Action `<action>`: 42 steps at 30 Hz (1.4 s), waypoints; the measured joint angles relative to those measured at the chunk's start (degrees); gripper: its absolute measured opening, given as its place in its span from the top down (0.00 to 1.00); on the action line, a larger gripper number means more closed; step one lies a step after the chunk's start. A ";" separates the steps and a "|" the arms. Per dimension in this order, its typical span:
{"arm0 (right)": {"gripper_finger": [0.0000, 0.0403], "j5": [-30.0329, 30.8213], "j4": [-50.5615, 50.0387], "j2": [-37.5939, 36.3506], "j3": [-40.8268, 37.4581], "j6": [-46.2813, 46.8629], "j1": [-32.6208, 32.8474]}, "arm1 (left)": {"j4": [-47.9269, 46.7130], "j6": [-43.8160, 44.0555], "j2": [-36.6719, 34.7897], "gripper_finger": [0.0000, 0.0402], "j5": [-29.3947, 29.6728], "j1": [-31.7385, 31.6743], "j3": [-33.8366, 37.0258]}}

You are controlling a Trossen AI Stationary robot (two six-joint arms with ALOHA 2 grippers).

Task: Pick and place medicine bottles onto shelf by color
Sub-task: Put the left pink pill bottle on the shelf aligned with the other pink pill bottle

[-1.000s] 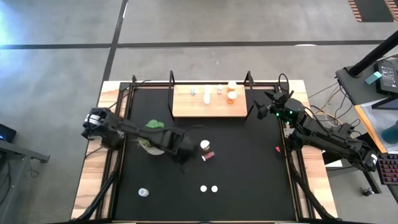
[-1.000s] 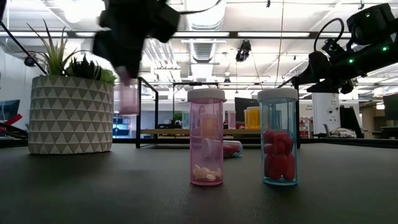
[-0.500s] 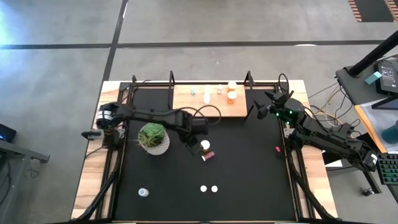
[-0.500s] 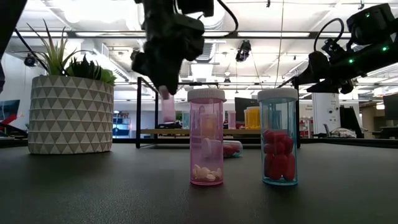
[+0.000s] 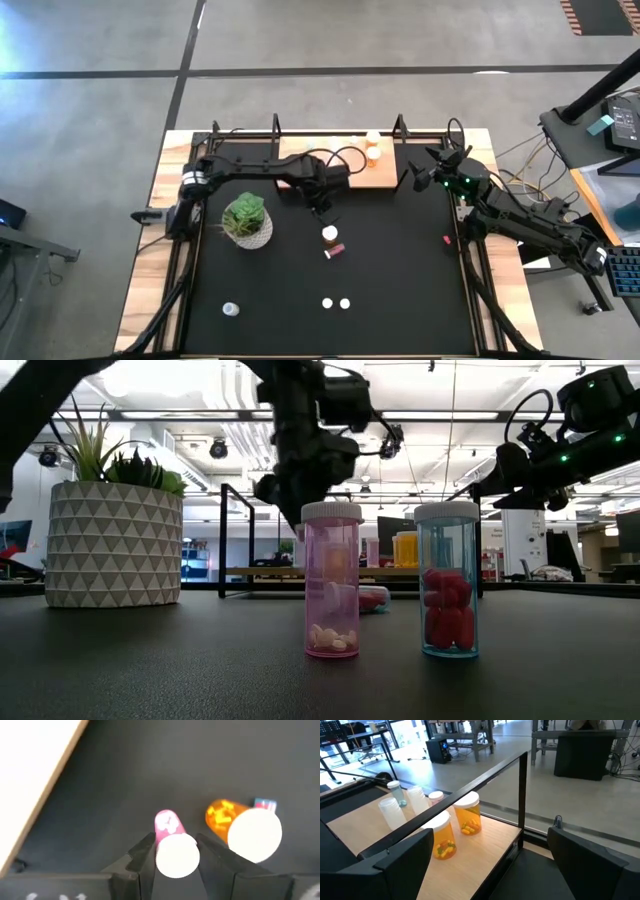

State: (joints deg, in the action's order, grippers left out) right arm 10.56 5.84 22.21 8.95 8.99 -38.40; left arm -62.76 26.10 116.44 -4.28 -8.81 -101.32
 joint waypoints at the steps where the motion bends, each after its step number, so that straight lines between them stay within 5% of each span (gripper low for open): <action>1: 0.06 -0.01 0.00 0.01 0.00 0.00 -0.01 | -0.13 -0.55 0.87 0.72 -0.12 -0.40 -1.05; 15: 0.06 0.01 -0.01 0.01 0.00 0.00 0.00 | -1.15 -2.66 9.90 0.72 -0.24 -2.83 -12.76; 42: 0.06 -0.01 0.00 0.00 0.00 0.00 0.00 | -3.36 -10.46 10.88 0.72 4.61 -3.14 -11.98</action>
State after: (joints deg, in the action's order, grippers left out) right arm 10.55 5.85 22.21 8.95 8.99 -38.41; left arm -66.12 15.63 127.32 0.34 -11.94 -113.30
